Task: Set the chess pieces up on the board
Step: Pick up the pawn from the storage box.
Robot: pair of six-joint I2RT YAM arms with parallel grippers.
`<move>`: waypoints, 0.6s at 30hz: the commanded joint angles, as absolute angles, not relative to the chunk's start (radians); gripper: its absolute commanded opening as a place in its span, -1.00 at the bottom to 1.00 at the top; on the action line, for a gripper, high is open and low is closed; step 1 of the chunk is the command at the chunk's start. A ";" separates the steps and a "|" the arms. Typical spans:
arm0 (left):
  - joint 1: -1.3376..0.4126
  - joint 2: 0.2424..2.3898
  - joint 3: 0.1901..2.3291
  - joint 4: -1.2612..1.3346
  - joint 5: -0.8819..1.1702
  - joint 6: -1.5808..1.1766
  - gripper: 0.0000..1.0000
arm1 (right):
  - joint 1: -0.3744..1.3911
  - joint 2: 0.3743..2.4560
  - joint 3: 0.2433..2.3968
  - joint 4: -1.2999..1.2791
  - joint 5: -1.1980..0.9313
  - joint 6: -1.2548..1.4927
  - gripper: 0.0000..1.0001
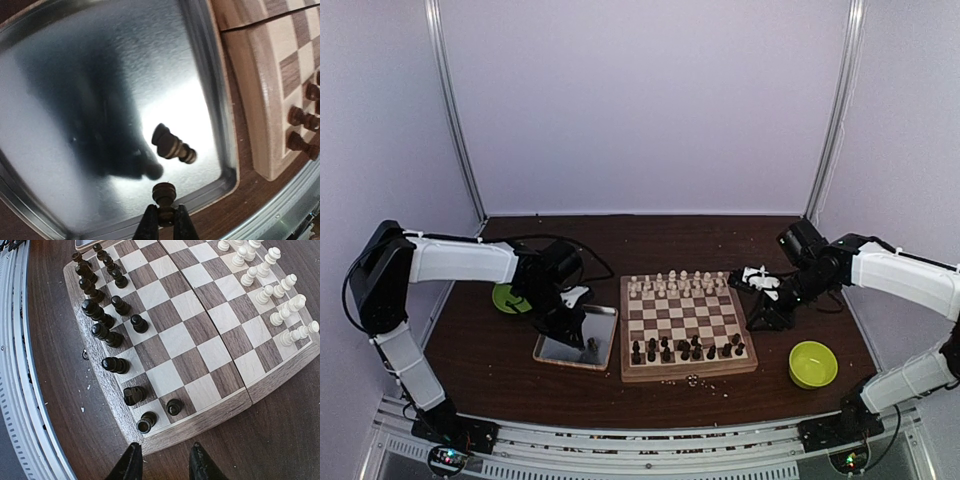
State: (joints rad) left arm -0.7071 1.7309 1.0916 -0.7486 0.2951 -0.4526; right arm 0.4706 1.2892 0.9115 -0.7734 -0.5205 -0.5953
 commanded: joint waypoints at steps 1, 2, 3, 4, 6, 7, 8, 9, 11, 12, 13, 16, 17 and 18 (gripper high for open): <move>-0.699 1.670 1.169 -0.708 0.428 -0.428 -1.00 | 0.465 1.298 0.917 -0.776 -0.533 -0.591 -0.35; -0.699 1.666 1.196 -0.713 0.438 -0.423 -1.00 | 0.465 1.298 0.917 -0.776 -0.533 -0.591 -0.35; -0.699 1.665 1.219 -0.713 0.445 -0.420 -1.00 | 0.465 1.298 0.917 -0.776 -0.534 -0.591 -0.35; -0.699 1.669 1.245 -0.712 0.446 -0.416 -1.00 | 0.465 1.299 0.918 -0.775 -0.534 -0.592 -0.35; -0.699 1.693 1.305 -0.713 0.434 -0.404 -1.00 | 0.465 1.298 0.920 -0.774 -0.533 -0.591 -0.35; -0.699 1.714 1.338 -0.716 0.430 -0.394 -1.00 | 0.466 1.299 0.922 -0.775 -0.533 -0.591 -0.35; -0.700 1.740 1.377 -0.726 0.424 -0.385 -1.00 | 0.465 1.298 0.922 -0.774 -0.533 -0.591 -0.35; -0.702 1.770 1.414 -0.737 0.422 -0.375 -1.00 | 0.466 1.298 0.924 -0.774 -0.530 -0.591 -0.35; -0.713 1.840 1.503 -0.772 0.408 -0.349 -1.00 | 0.465 1.292 0.921 -0.767 -0.516 -0.585 -0.35; -0.724 1.888 1.549 -0.798 0.394 -0.334 -1.00 | 0.465 1.286 0.918 -0.759 -0.504 -0.580 -0.35; -0.736 1.921 1.597 -0.828 0.375 -0.316 -1.00 | 0.464 1.282 0.916 -0.753 -0.498 -0.576 -0.35; -0.779 2.021 1.740 -0.920 0.310 -0.260 -1.00 | 0.463 1.278 0.913 -0.750 -0.487 -0.574 -0.35; -0.795 2.053 1.784 -0.970 0.271 -0.242 -1.00 | 0.463 1.279 0.914 -0.750 -0.484 -0.574 -0.35; -0.811 2.080 1.828 -1.004 0.246 -0.225 -1.00 | 0.463 1.279 0.913 -0.749 -0.480 -0.574 -0.36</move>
